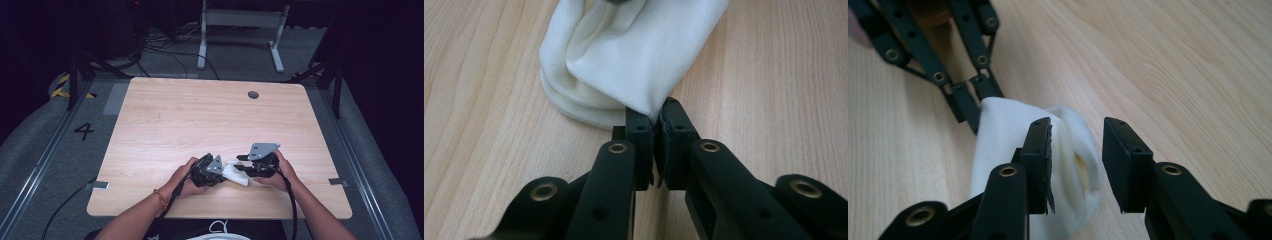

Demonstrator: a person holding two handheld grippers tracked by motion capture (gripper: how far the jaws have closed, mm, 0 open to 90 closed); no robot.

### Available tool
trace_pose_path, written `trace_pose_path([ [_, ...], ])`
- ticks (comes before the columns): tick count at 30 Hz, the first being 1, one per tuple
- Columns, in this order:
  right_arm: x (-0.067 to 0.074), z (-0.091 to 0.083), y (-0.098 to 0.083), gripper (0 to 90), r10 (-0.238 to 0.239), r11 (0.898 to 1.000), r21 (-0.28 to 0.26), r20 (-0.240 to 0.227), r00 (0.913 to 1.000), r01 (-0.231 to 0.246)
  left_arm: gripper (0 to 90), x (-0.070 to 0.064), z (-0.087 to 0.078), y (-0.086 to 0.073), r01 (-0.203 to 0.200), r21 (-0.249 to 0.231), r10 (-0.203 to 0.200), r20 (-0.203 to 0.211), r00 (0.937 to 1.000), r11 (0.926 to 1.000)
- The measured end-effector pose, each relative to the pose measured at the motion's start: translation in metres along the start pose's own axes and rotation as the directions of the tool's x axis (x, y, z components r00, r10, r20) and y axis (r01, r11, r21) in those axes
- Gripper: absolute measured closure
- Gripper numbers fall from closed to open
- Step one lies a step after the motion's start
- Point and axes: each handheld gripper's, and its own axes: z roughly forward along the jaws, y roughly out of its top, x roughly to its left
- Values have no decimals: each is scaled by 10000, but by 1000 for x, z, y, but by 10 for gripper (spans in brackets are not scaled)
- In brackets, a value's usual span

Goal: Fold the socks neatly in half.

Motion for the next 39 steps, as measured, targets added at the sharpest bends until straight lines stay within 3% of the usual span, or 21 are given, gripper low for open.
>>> trace_pose_path([
  [3, 2, 10, 0, 717, -419, 9982, 418, -118, 9991, 424, 849, 1, -1, -1, -71, 39, 71, 13, 10000, 10000],
  [7, -3, 20, -3, 842, -428, 9963, 747, -75, 9991, 432, 849, 2, -1, -2, -18, 41, 18, -1, 10000, 10000],
  [11, -11, 22, -6, 875, 554, 9948, 857, -69, 9984, -546, 850, 3, -3, -2, -189, 226, 191, -88, 9998, 9996],
  [15, -16, 23, -8, 877, 1337, 9871, 884, 33, 9910, -1334, 851, 3, -3, -3, -36, 113, 38, -117, 9999, 9999],
  [19, -16, 26, -8, 878, 1560, 9836, 910, 71, 9877, -1560, 828, 4, -6, -3, -67, 264, 70, -145, 9999, 9996],
  [21, -17, 27, -9, 879, 1668, 9822, 861, 100, 9859, -1670, 737, 4, -13, -2, 0, 56, 0, -69, 10000, 10000],
  [23, -19, 27, -9, 879, 1780, 9805, 839, 65, 9840, -1779, 626, 4, -25, -1, 45, -286, -52, -254, 9997, 9996],
  [27, -19, 27, -10, 880, 1796, 9804, 811, 40, 9837, -1793, 584, 2, -38, 7, 5, -1225, -19, -112, 9999, 9925],
  [30, -17, 27, -9, 880, 1710, 9819, 812, 53, 9853, -1708, 601, 0, -29, 15, -132, -1155, 120, -109, 9999, 9932],
  [35, -16, 27, -9, 879, 1539, 9848, 803, 104, 9880, -1543, 644, 3, 2, 10, 77, -50, -77, -27, 10000, 10000],
  [37, -16, 27, -9, 879, 1485, 9856, 803, 120, 9888, -1490, 646, 6, 4, 6, 343, -285, -338, 164, 9993, 9990],
  [39, -16, 27, -9, 878, 1507, 9854, 785, 104, 9885, -1510, 664, 7, 3, 6, 277, -219, -273, 155, 9995, 9994],
])
